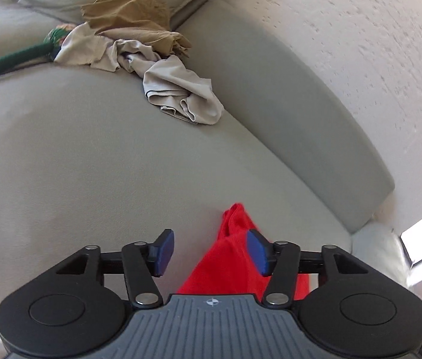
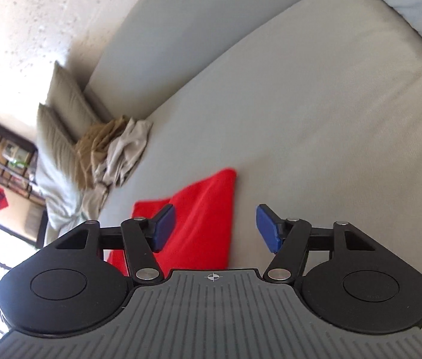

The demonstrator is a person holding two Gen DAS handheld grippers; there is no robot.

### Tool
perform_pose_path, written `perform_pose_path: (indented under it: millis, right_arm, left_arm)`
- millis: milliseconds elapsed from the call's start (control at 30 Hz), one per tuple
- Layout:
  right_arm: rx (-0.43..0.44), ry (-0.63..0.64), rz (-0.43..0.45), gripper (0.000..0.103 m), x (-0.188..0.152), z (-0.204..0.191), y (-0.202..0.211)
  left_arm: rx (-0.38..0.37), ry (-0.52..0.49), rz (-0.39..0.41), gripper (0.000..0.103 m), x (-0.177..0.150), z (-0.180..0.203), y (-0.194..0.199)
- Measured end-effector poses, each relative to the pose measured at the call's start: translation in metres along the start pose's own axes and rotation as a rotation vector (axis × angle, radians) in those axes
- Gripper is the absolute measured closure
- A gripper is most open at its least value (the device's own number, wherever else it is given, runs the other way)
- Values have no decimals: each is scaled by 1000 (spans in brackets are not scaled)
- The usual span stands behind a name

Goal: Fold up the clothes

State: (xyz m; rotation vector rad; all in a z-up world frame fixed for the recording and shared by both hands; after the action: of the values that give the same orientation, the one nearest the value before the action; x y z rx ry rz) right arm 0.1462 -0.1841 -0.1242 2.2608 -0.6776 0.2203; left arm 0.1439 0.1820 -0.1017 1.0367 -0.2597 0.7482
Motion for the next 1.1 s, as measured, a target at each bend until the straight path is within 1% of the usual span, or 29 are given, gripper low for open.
perform_pose_path:
  millis: [33,100,133,200,233,267,300,333,367,400,467,533,567,600,667,733,833,867,900,933,967,1000,1033,1100]
  right_arm:
    - [13,15,-28,37,-11,-3,9]
    - [51,19,-94,32,-33,-1,24]
    - [72,7,-127,31,-41,1,27]
    - [116,-23,-190,31,-58,6,34]
    - [129,-41,-205,31,-65,8,35]
    - [141,-59,-220,31,-72,11,36]
    - [143,-72,-230,31,-77,13,34]
    - [138,-88,-232,31,-81,18,33]
    - [144,-100,-217,31,-84,20,33]
    - [154,-105,-205,31,-86,22,33]
    - [180,-116,-210,31,-84,24,30]
    - [206,-134,-228,37,-80,25,20]
    - [207,-143,-234,42,-77,26,13]
    - [209,-153,-240,47,-74,26,5]
    - [223,-171,-249,50,-66,24,-13]
    - [226,-180,-237,51,-55,19,-31]
    - [208,-176,-221,50,-44,11,-50]
    - [198,-172,-216,50,-41,8,-55]
    - [188,-168,-211,51,-38,5,-60]
    - [168,-170,-200,54,-37,3,-61]
    - [130,-164,-186,67,-36,1,-61]
    - [84,-140,-174,80,-36,-1,-60]
    - [62,-103,-153,81,-38,-6,-55]
    - [19,-19,-112,84,-42,-18,-40]
  left_arm:
    - [16,-44,-20,30,-4,0,5]
    - [43,-103,-78,29,-8,-8,7]
    - [48,-117,-104,28,-10,-11,6]
    - [35,-108,-164,28,-14,-19,4]
    - [10,-94,-200,27,-17,-21,4]
    - [-31,-77,-248,26,-21,-23,1]
    - [-90,-56,-309,25,-26,-26,-3]
    - [-141,-35,-358,24,-29,-28,-9]
    - [-172,-23,-383,24,-31,-30,-13]
    - [-194,-21,-393,22,-32,-31,-16]
    - [-244,-12,-415,22,-34,-32,-20]
    - [-317,8,-449,22,-37,-27,-20]
    - [-338,6,-464,22,-38,-25,-23]
    - [-347,1,-477,22,-38,-22,-26]
    - [-367,5,-499,22,-37,-17,-35]
    - [-383,26,-517,22,-37,-11,-47]
    - [-356,2,-509,22,-38,3,-56]
    - [-339,-7,-500,24,-37,7,-57]
    - [-300,-15,-486,44,-37,10,-55]
    - [-244,-22,-472,73,-38,12,-55]
    - [-197,-36,-456,75,-38,16,-51]
    - [-165,-64,-436,76,-40,23,-45]
    - [-134,-107,-414,77,-42,32,-37]
    - [-82,-229,-377,78,-49,55,-14]
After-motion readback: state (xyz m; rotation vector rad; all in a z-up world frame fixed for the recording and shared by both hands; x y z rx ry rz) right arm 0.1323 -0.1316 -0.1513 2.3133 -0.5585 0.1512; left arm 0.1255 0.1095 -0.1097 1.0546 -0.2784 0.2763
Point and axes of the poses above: each gripper's, at about its wrist camera, not at the fingertips, and y roughly against the way its jaws point, z to its right, x to its top, the point moved 4 cm from there along -y, roughly the way its jaws point, and after that the axes turned 6 degrees about -z, right-handed, at the moved point
